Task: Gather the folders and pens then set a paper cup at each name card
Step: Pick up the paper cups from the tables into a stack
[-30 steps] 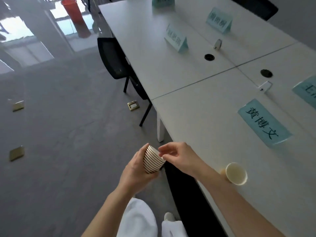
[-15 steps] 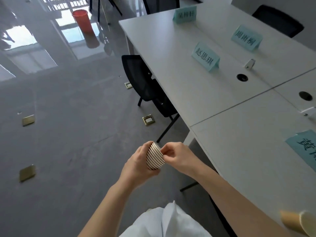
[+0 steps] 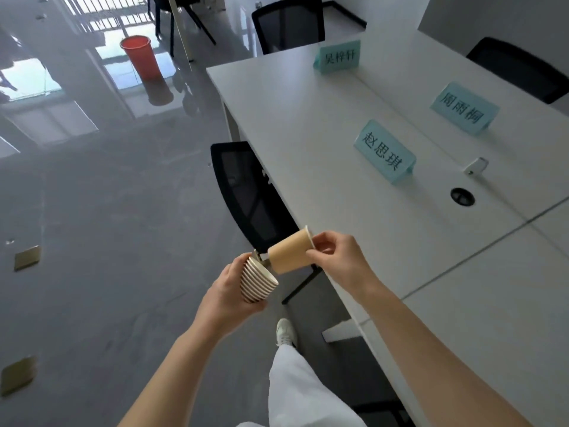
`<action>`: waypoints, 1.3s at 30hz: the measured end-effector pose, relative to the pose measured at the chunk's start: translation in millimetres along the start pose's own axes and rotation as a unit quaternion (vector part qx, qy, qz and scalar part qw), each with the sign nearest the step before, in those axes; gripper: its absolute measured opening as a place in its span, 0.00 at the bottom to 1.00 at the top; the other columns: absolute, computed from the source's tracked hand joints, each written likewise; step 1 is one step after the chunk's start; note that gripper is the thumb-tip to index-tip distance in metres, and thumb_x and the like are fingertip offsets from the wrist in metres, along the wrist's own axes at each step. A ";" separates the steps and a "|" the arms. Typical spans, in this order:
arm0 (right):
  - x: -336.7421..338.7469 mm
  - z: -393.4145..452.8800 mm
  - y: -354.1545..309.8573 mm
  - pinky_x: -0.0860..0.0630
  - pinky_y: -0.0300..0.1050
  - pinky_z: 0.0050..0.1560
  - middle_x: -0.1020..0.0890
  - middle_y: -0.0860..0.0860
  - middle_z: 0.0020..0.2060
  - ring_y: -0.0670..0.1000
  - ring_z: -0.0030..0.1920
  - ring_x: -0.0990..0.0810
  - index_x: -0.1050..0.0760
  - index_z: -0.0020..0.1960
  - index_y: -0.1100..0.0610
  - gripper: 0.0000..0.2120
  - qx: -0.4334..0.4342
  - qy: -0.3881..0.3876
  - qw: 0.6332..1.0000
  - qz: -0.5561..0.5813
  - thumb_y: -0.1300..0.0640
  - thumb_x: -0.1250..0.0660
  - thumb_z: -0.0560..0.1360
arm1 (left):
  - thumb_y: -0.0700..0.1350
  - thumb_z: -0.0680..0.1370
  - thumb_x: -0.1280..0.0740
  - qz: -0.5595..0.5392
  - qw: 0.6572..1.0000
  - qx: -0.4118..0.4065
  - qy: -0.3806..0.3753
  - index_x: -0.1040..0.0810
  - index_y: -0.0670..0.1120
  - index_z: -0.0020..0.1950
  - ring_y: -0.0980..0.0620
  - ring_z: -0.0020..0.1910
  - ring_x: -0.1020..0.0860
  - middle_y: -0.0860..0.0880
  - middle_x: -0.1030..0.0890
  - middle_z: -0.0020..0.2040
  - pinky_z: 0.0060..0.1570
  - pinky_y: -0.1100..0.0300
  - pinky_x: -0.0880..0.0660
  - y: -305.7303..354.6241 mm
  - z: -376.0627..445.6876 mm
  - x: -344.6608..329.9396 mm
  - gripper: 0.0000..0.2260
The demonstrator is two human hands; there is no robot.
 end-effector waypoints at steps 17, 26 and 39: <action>42.1 195.5 28.9 0.33 0.45 0.38 0.28 0.51 0.39 0.57 0.43 0.27 0.28 0.45 0.58 0.07 -0.036 0.048 0.913 -0.404 0.66 0.43 0.74 | 0.51 0.64 0.21 -0.071 0.997 0.028 -0.013 0.37 0.60 0.72 0.55 0.55 0.25 0.56 0.24 0.58 0.56 0.57 0.25 38.9 166.5 17.6 0.41; 40.1 208.5 39.2 0.31 0.43 0.42 0.21 0.50 0.51 0.54 0.55 0.26 0.25 0.53 0.56 0.08 -0.015 -0.006 0.900 -0.436 0.54 0.35 0.76 | 0.50 0.64 0.21 -0.063 0.997 0.039 -0.027 0.38 0.61 0.72 0.56 0.55 0.25 0.57 0.25 0.57 0.56 0.57 0.25 40.1 191.4 24.4 0.41; -34.0 213.2 -85.5 0.22 0.40 0.57 0.15 0.47 0.49 0.42 0.50 0.17 0.19 0.55 0.53 0.11 0.060 -0.246 0.967 -0.034 0.58 0.30 0.73 | 0.53 0.62 0.25 -0.054 0.998 0.037 -0.003 0.41 0.65 0.72 0.56 0.53 0.24 0.59 0.26 0.56 0.53 0.52 0.23 23.9 207.8 53.1 0.42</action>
Point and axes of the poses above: each hand's wrist, its own z-axis towards the middle knuckle, its own x-axis out of the back of the hand, y = z × x, the point moved 3 cm from there along z, towards the middle knuckle
